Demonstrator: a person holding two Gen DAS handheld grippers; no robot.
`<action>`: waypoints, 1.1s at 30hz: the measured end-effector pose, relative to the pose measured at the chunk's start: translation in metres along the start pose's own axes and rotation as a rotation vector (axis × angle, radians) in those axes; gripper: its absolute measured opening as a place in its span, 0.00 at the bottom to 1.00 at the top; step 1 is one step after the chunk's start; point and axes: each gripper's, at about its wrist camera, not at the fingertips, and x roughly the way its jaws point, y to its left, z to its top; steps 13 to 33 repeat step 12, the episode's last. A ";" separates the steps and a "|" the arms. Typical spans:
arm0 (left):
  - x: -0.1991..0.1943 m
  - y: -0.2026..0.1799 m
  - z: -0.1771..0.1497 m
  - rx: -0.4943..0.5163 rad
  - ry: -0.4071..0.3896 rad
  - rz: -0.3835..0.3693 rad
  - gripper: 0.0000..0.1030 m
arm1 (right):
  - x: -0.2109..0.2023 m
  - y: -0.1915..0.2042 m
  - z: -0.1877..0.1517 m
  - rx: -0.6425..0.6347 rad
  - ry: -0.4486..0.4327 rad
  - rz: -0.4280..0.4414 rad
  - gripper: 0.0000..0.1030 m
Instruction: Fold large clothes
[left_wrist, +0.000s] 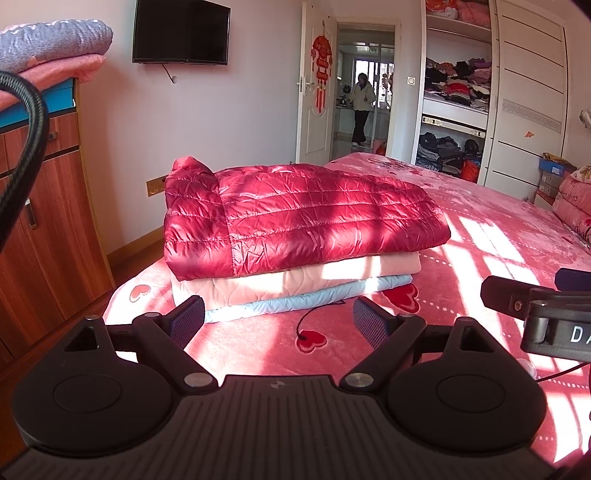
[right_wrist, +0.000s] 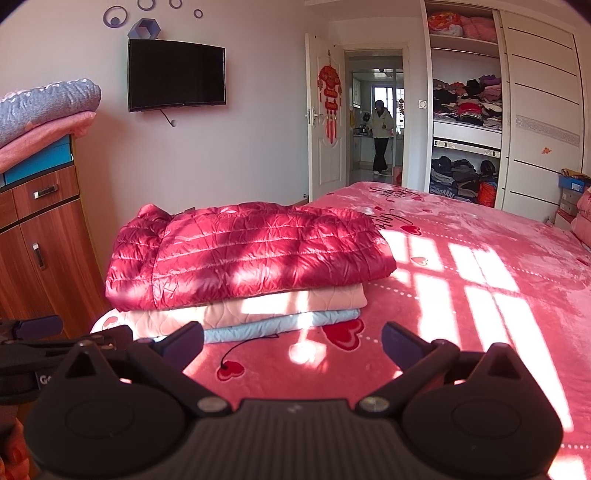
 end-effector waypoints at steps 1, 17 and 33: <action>0.000 0.000 0.000 -0.003 0.000 -0.004 1.00 | 0.000 0.000 0.000 0.001 -0.001 0.001 0.99; 0.002 -0.005 0.001 -0.003 0.007 -0.074 1.00 | -0.004 -0.013 0.003 0.036 -0.018 -0.026 0.99; 0.002 -0.005 0.001 -0.003 0.007 -0.074 1.00 | -0.004 -0.013 0.003 0.036 -0.018 -0.026 0.99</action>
